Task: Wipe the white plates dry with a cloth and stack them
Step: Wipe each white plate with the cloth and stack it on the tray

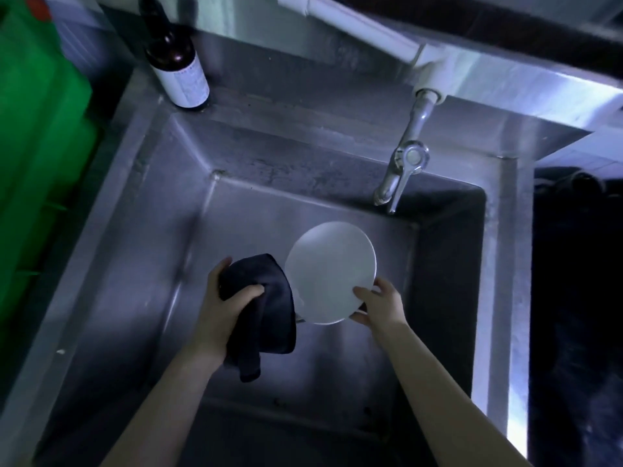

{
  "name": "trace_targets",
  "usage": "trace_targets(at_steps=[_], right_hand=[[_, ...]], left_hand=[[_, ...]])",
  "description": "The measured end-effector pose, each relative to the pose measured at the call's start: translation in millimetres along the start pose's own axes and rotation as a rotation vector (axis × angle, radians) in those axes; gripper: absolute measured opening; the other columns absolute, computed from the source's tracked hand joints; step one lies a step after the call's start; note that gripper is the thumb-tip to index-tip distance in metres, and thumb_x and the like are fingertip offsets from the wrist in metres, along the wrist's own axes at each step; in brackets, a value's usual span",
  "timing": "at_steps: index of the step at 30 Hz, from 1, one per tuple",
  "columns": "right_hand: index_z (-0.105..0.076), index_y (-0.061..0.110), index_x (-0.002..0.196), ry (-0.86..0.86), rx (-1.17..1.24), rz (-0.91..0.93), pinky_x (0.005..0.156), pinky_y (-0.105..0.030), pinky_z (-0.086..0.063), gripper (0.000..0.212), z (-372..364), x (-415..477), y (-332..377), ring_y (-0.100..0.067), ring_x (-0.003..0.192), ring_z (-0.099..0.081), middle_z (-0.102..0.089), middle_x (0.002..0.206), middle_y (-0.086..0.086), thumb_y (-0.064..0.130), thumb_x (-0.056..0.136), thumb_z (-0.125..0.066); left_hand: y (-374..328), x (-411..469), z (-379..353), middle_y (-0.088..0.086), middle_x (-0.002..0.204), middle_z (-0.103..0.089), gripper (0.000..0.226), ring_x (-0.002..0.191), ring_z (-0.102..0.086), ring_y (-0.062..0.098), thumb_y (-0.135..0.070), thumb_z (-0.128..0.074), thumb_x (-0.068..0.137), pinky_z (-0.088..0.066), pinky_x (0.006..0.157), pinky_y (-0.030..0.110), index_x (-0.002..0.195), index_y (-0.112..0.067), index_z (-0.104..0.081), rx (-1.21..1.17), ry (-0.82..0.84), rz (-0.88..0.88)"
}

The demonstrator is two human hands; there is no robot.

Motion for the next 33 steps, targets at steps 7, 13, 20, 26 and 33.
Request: trace_targets(at_steps=[7,13,20,26,33], right_hand=[[-0.074,0.032,0.100,0.152,-0.015,0.197,0.057,-0.036,-0.057,0.038,27,-93,25,-0.016,0.070,-0.071,-0.073,0.086,-0.003,-0.002,0.087,-0.061],[-0.073,0.029,0.110,0.261,0.085,0.330,0.067,-0.040,-0.058,0.038,52,-162,45,-0.024,0.087,-0.073,-0.075,0.099,-0.007,0.002,0.084,-0.066],[-0.076,0.027,0.105,0.242,0.189,0.400,0.075,-0.050,-0.059,0.039,85,-202,49,-0.023,0.086,-0.073,-0.075,0.100,-0.006,-0.004,0.087,-0.061],[-0.077,0.026,0.102,0.228,0.248,0.453,0.074,-0.050,-0.060,0.039,100,-221,60,-0.025,0.083,-0.074,-0.076,0.096,-0.008,-0.006,0.087,-0.059],[-0.075,0.021,0.106,0.300,0.195,0.491,0.075,-0.049,-0.059,0.033,89,-237,73,-0.029,0.086,-0.072,-0.074,0.099,-0.016,-0.002,0.089,-0.059]], left_hand=[[-85,-65,-60,-0.029,0.109,-0.056,0.080,0.090,-0.056,-0.024,-0.016,-0.072,0.087,-0.038,0.077,-0.002,0.148,-0.044,-0.028,0.248,0.102,-0.400],[-105,-119,-106,-0.004,0.144,-0.050,0.103,0.104,-0.063,0.023,-0.047,-0.071,0.083,-0.048,0.089,0.033,0.154,-0.043,0.003,0.904,0.235,-0.713],[-151,-183,-95,0.007,0.107,-0.055,0.093,0.093,-0.055,0.034,-0.046,-0.083,0.060,-0.050,0.072,0.040,0.142,-0.026,-0.044,1.027,-0.234,-1.050],[-168,-218,-103,-0.013,0.112,-0.055,0.050,0.098,-0.058,0.003,0.001,-0.071,0.074,-0.041,0.083,0.012,0.112,-0.027,-0.058,0.454,0.044,-1.081],[-180,-245,-151,-0.017,0.138,-0.053,0.061,0.133,-0.046,0.007,0.012,-0.059,0.079,-0.033,0.108,0.018,0.128,-0.024,-0.061,0.483,0.483,-1.051]])
Point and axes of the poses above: each hand's wrist, its own x-axis towards the middle knuckle, its own z-axis out of the back of the hand, y = z × x, the point moved 10 cm from there along x, towards the middle knuckle
